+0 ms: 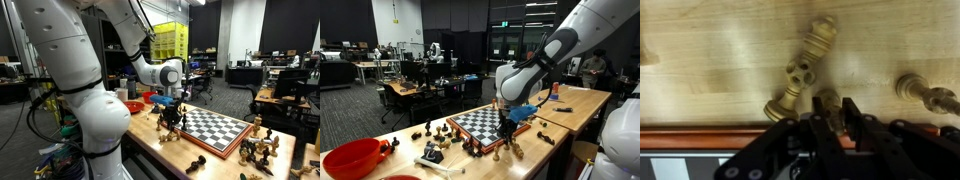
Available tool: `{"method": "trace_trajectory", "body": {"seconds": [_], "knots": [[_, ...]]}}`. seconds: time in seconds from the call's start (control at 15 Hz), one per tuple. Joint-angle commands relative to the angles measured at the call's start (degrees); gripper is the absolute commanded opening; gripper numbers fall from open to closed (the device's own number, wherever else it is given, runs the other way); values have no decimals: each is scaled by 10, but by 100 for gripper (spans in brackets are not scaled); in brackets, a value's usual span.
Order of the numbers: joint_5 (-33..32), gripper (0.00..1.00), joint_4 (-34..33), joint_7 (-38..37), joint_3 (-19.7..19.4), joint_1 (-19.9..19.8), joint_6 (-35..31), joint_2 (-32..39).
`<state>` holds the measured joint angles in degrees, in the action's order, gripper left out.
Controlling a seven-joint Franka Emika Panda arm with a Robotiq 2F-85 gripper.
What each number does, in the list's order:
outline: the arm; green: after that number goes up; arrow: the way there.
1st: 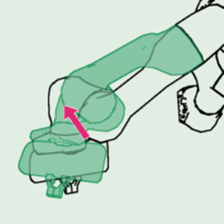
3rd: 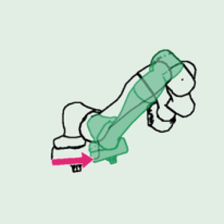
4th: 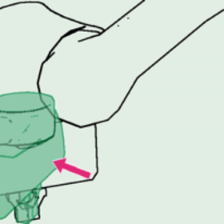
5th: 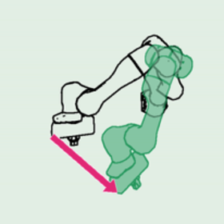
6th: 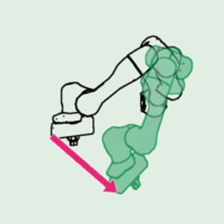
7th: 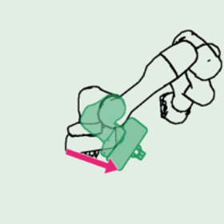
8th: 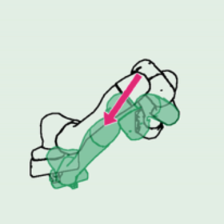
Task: Pick up a beige piece from the table and put it on the top left side of the chess board
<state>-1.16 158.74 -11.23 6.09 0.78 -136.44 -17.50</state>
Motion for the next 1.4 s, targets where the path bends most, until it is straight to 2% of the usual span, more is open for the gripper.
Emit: {"method": "trace_trajectory", "body": {"seconds": [0.0,0.33,0.53,0.6,0.67,0.93,1.0,1.13,1.33], "knots": [[-4,6,10,2,6,16,5,-38],[-9,6,-11,25,16,39,33,-98],[-10,6,-54,41,20,46,51,-101],[0,6,-35,30,17,42,30,-89],[0,24,-42,30,18,43,33,-92],[0,24,-37,30,17,43,32,-86],[0,6,-37,30,17,43,32,-85],[-6,6,-72,45,15,42,31,-55],[-12,6,-162,84,11,44,42,19]]}}
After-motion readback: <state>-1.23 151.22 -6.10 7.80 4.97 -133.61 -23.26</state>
